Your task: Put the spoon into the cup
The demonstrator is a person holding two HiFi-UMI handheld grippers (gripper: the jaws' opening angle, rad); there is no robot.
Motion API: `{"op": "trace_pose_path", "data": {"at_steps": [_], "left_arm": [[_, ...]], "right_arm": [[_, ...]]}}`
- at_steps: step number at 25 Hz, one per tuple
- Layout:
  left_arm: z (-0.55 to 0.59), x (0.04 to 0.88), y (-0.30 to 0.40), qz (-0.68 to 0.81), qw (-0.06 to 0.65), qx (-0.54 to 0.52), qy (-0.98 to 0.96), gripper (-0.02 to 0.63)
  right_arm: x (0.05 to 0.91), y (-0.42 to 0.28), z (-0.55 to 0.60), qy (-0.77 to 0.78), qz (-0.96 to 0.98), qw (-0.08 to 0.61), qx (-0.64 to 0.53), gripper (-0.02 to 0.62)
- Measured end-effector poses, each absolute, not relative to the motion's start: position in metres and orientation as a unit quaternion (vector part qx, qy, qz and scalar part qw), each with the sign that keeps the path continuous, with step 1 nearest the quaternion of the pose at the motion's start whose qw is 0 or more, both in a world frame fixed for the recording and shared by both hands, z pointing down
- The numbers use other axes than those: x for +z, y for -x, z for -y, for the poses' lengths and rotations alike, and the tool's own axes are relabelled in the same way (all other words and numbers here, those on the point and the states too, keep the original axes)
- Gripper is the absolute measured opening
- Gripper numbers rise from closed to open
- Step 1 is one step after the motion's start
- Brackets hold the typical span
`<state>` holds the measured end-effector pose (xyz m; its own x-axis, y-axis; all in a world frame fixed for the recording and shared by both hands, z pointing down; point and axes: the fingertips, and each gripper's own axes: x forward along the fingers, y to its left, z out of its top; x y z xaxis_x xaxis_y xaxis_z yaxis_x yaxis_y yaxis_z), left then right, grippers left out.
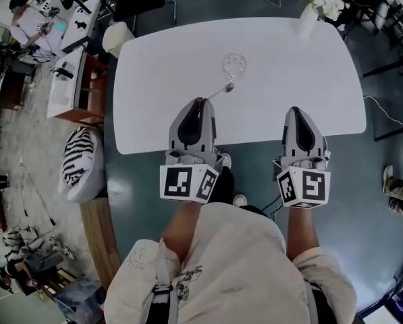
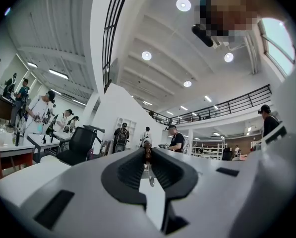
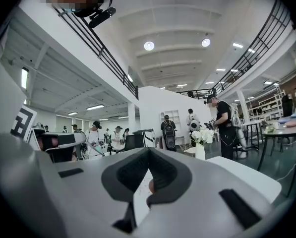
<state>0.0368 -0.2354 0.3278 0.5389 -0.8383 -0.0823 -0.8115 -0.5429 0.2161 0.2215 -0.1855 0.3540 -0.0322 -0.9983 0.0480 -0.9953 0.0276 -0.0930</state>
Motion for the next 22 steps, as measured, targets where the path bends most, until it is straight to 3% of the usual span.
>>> {"op": "trace_pose_path", "data": {"at_steps": [22], "left_arm": [[0.435,0.474,-0.069,0.424,0.196,-0.003,-0.884,0.038]], "right_arm": [[0.452,-0.203,0.346,0.711,-0.687,-0.078,-0.128,-0.012]]}}
